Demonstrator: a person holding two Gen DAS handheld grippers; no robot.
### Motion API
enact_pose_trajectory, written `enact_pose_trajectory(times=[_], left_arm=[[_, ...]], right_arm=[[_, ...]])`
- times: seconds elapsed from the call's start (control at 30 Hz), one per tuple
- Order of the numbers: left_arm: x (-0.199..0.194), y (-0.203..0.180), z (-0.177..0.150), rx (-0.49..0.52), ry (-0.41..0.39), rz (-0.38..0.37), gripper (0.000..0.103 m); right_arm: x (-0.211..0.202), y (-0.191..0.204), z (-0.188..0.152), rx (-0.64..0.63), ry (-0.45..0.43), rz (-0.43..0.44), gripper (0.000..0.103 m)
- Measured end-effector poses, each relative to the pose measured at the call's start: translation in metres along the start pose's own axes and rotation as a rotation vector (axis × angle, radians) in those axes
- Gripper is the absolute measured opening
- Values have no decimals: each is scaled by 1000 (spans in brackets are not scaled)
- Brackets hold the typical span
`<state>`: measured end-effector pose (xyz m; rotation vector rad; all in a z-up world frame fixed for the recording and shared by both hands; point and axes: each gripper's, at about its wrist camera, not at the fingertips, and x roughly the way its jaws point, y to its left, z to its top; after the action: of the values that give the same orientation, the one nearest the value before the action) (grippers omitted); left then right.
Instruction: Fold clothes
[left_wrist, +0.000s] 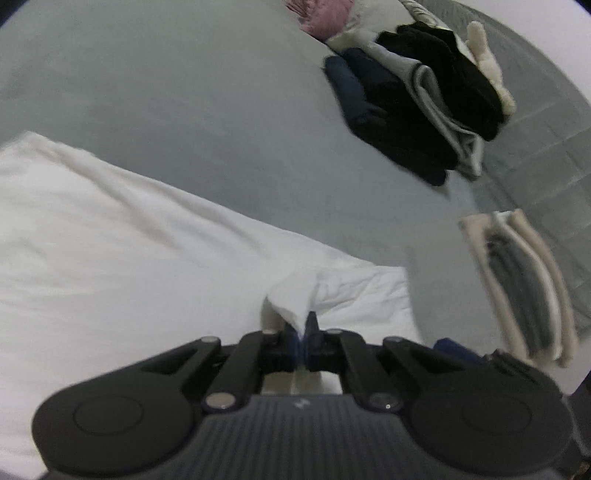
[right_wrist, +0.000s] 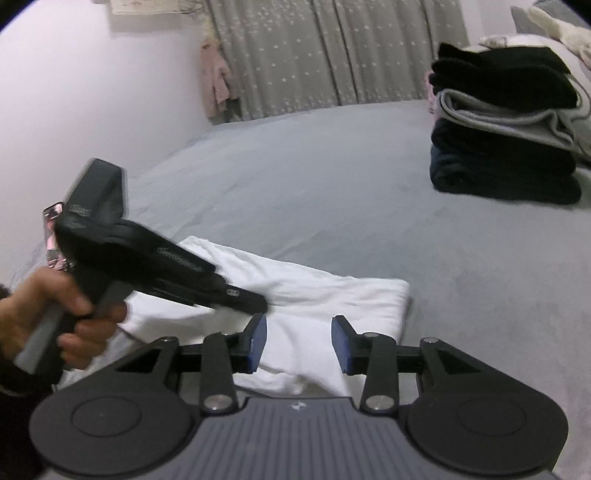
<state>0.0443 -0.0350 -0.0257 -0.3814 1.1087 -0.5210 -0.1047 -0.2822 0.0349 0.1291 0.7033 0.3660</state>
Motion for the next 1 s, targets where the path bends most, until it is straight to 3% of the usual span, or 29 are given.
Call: enact_pose_trajectory(times=[0.33,0.6,1.0], left_arm=[[-72,65,-17,-23,-74,188,2],[-124,121,-18,-55,-99,290,2],[-157,148,1,-8,-127,471,3]], right_arm=[[36,18,12,-2,31,5,40],[63,41,20,-21,55,33,41],[89,64,22,-18,89,59,43]])
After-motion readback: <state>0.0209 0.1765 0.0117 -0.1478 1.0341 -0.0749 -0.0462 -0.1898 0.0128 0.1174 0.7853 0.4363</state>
